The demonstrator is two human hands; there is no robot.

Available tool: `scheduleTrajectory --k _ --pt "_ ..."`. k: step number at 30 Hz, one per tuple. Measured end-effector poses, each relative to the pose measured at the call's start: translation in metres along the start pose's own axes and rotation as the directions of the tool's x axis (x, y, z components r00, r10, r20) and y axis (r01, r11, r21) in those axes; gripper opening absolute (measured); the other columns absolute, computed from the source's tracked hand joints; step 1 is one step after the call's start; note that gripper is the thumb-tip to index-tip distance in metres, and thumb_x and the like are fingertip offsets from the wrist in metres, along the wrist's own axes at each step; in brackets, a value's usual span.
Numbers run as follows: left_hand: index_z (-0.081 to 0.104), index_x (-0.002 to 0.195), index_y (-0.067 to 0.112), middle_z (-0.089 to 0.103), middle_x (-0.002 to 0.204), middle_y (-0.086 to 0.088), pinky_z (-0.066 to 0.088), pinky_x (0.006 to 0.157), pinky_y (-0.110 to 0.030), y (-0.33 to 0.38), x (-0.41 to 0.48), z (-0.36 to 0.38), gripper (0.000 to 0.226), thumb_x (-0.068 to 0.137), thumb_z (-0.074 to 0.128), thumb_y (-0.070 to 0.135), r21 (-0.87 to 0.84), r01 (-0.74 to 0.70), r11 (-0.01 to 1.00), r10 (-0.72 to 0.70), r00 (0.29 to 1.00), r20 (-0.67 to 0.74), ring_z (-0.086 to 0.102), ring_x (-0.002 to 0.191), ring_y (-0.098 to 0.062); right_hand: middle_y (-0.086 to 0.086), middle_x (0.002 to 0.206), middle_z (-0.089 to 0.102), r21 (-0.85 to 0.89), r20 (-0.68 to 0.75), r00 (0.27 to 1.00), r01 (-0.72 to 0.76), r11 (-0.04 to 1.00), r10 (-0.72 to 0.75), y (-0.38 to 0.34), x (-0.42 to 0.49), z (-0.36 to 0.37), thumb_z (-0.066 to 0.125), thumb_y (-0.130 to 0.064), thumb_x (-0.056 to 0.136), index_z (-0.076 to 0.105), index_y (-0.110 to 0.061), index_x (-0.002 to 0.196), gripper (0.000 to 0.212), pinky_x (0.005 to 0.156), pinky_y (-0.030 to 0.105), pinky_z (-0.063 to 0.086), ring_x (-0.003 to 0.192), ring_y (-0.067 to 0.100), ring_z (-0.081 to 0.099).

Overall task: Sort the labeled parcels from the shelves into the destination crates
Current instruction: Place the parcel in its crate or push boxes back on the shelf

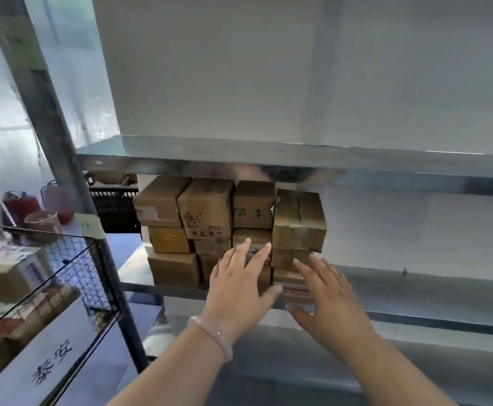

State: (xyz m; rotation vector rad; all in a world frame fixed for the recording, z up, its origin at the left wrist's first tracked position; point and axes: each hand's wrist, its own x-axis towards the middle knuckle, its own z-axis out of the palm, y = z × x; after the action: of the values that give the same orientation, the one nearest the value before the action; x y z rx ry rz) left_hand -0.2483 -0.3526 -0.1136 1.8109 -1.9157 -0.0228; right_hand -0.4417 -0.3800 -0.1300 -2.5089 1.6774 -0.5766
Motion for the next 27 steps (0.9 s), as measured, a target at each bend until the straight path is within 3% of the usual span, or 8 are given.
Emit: scheduleTrajectory --k 4,8,16,22,27 --pt "0.012 0.151 0.049 0.010 0.164 0.006 0.020 0.118 -0.050 0.037 0.055 0.018 0.073 0.090 0.049 0.066 -0.045 0.046 0.998 -0.048 0.999 -0.027 0.007 0.151 -0.023 -0.011 0.162 0.006 0.055 -0.036 0.999 -0.011 0.998 0.013 0.054 0.026 -0.017 0.054 -0.061 0.087 0.006 -0.046 0.150 0.080 0.119 0.034 0.011 0.149 0.012 0.003" --pt "0.014 0.151 0.045 0.012 0.164 0.001 0.022 0.118 -0.051 0.066 0.100 0.034 0.077 0.087 0.045 0.073 -0.009 0.130 0.991 -0.130 0.989 -0.063 0.008 0.151 -0.028 -0.012 0.161 0.009 0.119 -0.035 0.999 -0.020 0.993 0.024 0.096 0.048 -0.025 0.056 -0.055 0.088 0.010 -0.047 0.150 0.077 0.118 0.031 0.014 0.147 0.010 0.009" --pt "0.016 0.153 0.040 0.009 0.164 -0.009 0.022 0.116 -0.057 0.097 0.152 0.066 0.095 0.075 0.042 0.087 0.125 0.364 0.923 -0.376 0.922 0.092 0.005 0.149 -0.041 -0.015 0.161 0.008 0.211 0.020 1.000 0.009 0.977 -0.014 0.133 0.085 -0.030 0.052 -0.058 0.090 0.013 -0.049 0.149 0.071 0.118 0.031 0.016 0.147 0.008 0.009" --pt "0.034 0.147 0.040 0.020 0.159 -0.002 0.033 0.111 -0.050 0.090 0.149 0.078 0.083 0.074 0.051 0.076 0.044 0.389 0.920 -0.387 0.921 -0.041 0.011 0.145 -0.037 -0.018 0.159 0.012 0.311 0.055 0.998 0.012 0.950 -0.031 0.149 0.095 -0.026 0.051 -0.057 0.091 0.018 -0.051 0.147 0.065 0.116 0.030 0.021 0.145 0.005 0.011" --pt "0.040 0.143 0.048 0.026 0.147 0.017 0.027 0.109 -0.031 0.085 0.114 0.077 0.082 0.067 0.049 0.078 -0.141 0.278 0.950 -0.304 0.927 -0.219 0.015 0.138 -0.013 -0.016 0.158 0.020 0.423 0.037 0.999 0.021 0.906 -0.040 0.150 0.100 -0.024 0.052 -0.053 0.091 0.024 -0.049 0.146 0.062 0.116 0.031 0.021 0.144 0.005 0.016"
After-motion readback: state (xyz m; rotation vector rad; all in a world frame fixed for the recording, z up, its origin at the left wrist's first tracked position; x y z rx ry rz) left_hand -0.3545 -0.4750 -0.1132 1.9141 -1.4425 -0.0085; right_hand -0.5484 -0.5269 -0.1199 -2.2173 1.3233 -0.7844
